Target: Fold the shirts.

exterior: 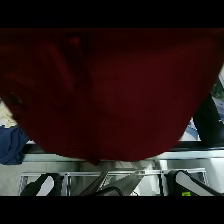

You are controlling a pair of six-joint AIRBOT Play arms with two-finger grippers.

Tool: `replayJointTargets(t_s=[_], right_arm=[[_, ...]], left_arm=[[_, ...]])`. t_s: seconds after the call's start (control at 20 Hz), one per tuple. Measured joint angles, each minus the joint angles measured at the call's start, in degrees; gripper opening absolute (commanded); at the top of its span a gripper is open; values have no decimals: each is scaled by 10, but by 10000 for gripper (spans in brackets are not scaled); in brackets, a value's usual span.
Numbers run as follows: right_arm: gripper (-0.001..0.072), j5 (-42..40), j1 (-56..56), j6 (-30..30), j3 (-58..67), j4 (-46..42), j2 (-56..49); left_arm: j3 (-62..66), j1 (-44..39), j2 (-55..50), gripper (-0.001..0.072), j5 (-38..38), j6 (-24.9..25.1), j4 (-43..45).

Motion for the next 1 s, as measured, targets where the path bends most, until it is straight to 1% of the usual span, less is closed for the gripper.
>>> replayJointTargets(t_s=[0.2, 0.35, 0.45, 0.55, 0.7, 0.85, 1.0], right_arm=[[18, 10, 72, 5, -33, -56, -145], [18, -7, 98, 13, -40, -77, -266], [17, -28, 106, 20, -42, -84, -334], [17, -51, 112, 22, -33, -86, -384], [17, -72, 117, 24, 1, -89, -427], [18, -69, 119, 35, 39, -97, -440], [18, -43, 127, 53, 56, -134, -441]], left_arm=[[-89, -74, -123, 11, 15, 9, 2], [-130, -101, -223, 11, 46, 11, 22], [-130, -110, -292, 11, 62, 10, 38], [-103, -114, -355, 11, 74, 0, 44], [-29, -117, -434, 11, 80, -19, 50], [44, -123, -485, 11, 61, -43, 59], [90, -140, -511, 11, 32, -60, 113]])
